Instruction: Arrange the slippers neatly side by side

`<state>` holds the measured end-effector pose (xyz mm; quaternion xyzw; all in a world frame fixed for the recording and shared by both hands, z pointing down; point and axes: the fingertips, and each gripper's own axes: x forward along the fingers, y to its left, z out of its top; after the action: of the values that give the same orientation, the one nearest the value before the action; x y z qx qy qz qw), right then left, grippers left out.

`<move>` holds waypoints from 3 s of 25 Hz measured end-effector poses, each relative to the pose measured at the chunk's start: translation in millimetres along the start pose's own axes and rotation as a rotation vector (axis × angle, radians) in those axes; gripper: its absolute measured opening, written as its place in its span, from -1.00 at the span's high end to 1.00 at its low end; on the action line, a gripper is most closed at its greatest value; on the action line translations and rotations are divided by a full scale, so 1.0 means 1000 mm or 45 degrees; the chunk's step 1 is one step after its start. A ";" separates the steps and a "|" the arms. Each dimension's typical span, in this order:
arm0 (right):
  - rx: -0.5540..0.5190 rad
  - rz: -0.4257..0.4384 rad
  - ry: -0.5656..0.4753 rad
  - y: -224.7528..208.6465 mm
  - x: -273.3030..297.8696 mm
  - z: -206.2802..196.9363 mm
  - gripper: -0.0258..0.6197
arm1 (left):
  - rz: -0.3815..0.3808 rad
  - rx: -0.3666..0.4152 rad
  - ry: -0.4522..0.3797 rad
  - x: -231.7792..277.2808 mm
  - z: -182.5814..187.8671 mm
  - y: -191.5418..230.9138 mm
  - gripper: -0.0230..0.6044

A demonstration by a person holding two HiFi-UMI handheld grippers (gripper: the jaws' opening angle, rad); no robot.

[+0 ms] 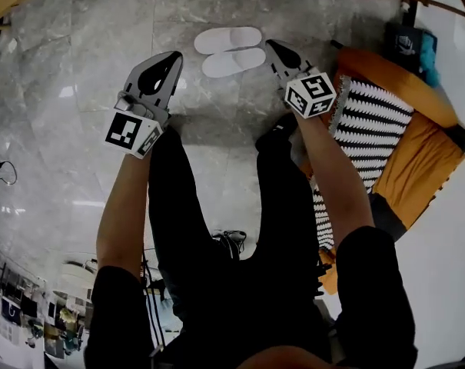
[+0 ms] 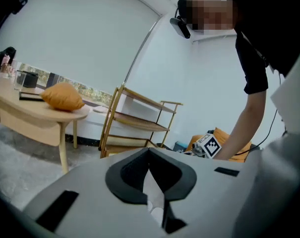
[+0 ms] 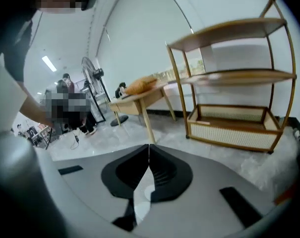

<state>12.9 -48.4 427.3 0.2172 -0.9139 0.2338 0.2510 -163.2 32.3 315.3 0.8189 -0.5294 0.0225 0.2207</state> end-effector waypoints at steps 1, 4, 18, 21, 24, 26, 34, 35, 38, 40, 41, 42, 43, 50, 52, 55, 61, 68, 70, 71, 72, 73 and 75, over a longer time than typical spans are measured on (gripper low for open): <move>-0.013 0.003 -0.048 0.016 -0.018 0.033 0.82 | -0.016 0.000 -0.019 -0.010 0.024 -0.004 0.88; -0.082 0.012 -0.221 0.065 -0.063 0.136 0.82 | -0.066 0.025 -0.098 -0.035 0.100 -0.007 0.88; -0.423 -0.268 -0.735 0.294 -0.256 0.453 0.83 | -0.193 0.157 -0.354 -0.189 0.400 -0.040 0.88; -0.536 -0.281 -0.799 0.322 -0.310 0.488 0.83 | -0.212 0.203 -0.377 -0.209 0.439 -0.065 0.88; -0.578 -0.336 -0.879 0.337 -0.366 0.506 0.83 | -0.223 0.271 -0.401 -0.227 0.468 -0.090 0.88; -0.585 -0.382 -0.945 0.341 -0.400 0.513 0.83 | -0.216 0.313 -0.424 -0.237 0.486 -0.105 0.88; -0.623 -0.519 -1.131 0.361 -0.527 0.491 0.83 | -0.222 0.414 -0.491 -0.279 0.516 -0.196 0.88; -0.647 -0.544 -1.141 0.366 -0.543 0.487 0.83 | -0.226 0.424 -0.503 -0.284 0.517 -0.210 0.88; -0.676 -0.575 -1.205 0.384 -0.591 0.480 0.83 | -0.231 0.447 -0.529 -0.301 0.513 -0.252 0.88; -0.658 -0.547 -1.235 0.390 -0.616 0.465 0.83 | -0.229 0.453 -0.532 -0.310 0.504 -0.281 0.88; -0.637 -0.533 -1.232 0.391 -0.624 0.452 0.83 | -0.227 0.458 -0.529 -0.315 0.497 -0.296 0.88; -0.609 -0.521 -1.216 0.389 -0.629 0.435 0.83 | -0.224 0.463 -0.525 -0.320 0.490 -0.309 0.88; -0.576 -0.510 -1.192 0.386 -0.628 0.418 0.83 | -0.220 0.468 -0.523 -0.324 0.484 -0.318 0.88; -0.382 -0.470 -1.090 0.382 -0.583 0.366 0.83 | -0.150 0.430 -0.498 -0.329 0.456 -0.320 0.88; -0.340 -0.464 -1.058 0.387 -0.572 0.355 0.83 | -0.146 0.427 -0.482 -0.335 0.447 -0.319 0.88; -0.314 -0.433 -1.018 0.401 -0.559 0.343 0.83 | -0.162 0.430 -0.469 -0.338 0.434 -0.325 0.88; -0.318 -0.407 -0.942 0.427 -0.533 0.324 0.83 | -0.194 0.380 -0.483 -0.339 0.410 -0.324 0.88; -0.300 -0.401 -0.901 0.437 -0.523 0.326 0.83 | -0.216 0.301 -0.438 -0.345 0.389 -0.316 0.88; -0.314 -0.390 -0.905 0.443 -0.521 0.328 0.83 | -0.228 0.305 -0.437 -0.349 0.389 -0.316 0.88; -0.319 -0.383 -0.906 0.446 -0.519 0.328 0.83 | -0.235 0.305 -0.428 -0.350 0.387 -0.316 0.88; -0.321 -0.378 -0.907 0.448 -0.518 0.328 0.83 | -0.241 0.299 -0.415 -0.350 0.385 -0.315 0.88; -0.321 -0.375 -0.911 0.450 -0.518 0.328 0.83 | -0.246 0.290 -0.406 -0.349 0.385 -0.314 0.88; -0.322 -0.374 -0.920 0.452 -0.517 0.330 0.83 | -0.251 0.286 -0.404 -0.351 0.389 -0.312 0.88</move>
<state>65.8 279.2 -259.1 0.3808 -0.9241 -0.0101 -0.0307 -119.8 289.6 -235.7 0.8795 -0.4689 -0.0695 0.0428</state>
